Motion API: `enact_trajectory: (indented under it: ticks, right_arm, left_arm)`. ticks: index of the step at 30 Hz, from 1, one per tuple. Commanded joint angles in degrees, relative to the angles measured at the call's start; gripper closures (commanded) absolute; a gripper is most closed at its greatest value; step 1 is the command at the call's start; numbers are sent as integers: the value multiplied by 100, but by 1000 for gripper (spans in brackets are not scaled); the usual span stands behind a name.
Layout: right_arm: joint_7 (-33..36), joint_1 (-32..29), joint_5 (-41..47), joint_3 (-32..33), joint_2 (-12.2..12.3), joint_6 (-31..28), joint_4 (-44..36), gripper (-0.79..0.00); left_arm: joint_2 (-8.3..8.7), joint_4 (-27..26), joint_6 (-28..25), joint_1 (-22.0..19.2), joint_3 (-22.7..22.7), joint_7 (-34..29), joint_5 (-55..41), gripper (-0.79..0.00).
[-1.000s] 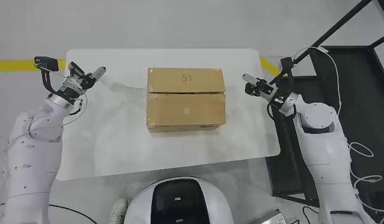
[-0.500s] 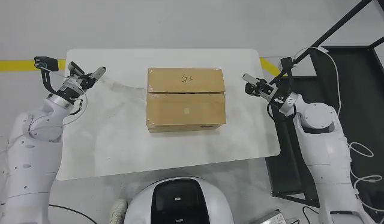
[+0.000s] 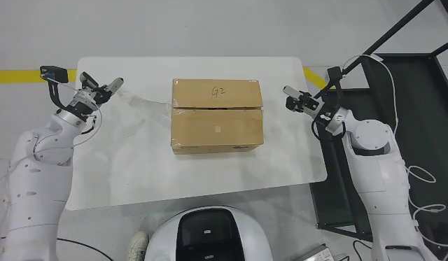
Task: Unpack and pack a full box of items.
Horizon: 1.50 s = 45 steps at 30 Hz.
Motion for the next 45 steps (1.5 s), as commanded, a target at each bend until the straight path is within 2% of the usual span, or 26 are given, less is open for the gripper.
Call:
enact_trajectory:
  ticks: [1,20,30,34,37,39,45]
  right_arm:
    - [0,0,0,0,0,0,0,-785]
    - [57,-43,45,-63,-3,-7,-27,-785]
    - [1901,152,1636,-296,36,-180,529,-785]
    - [2343,234,1636,-435,56,-517,702,-785]
    - [2579,327,1625,-576,58,-903,849,-785]
    - [2449,426,1379,-621,65,-1103,1016,-785]
    - [2384,455,1295,-648,64,-1155,1068,-785]
  left_arm:
    - [0,0,0,0,0,0,0,-784]
    - [0,0,0,0,0,0,0,-785]
    - [0,0,0,0,0,0,0,-785]
    - [0,0,0,0,0,0,0,-785]
    - [0,0,0,0,0,0,0,-785]
    - [0,0,0,0,0,0,0,-785]
    - [0,0,0,0,0,0,0,-785]
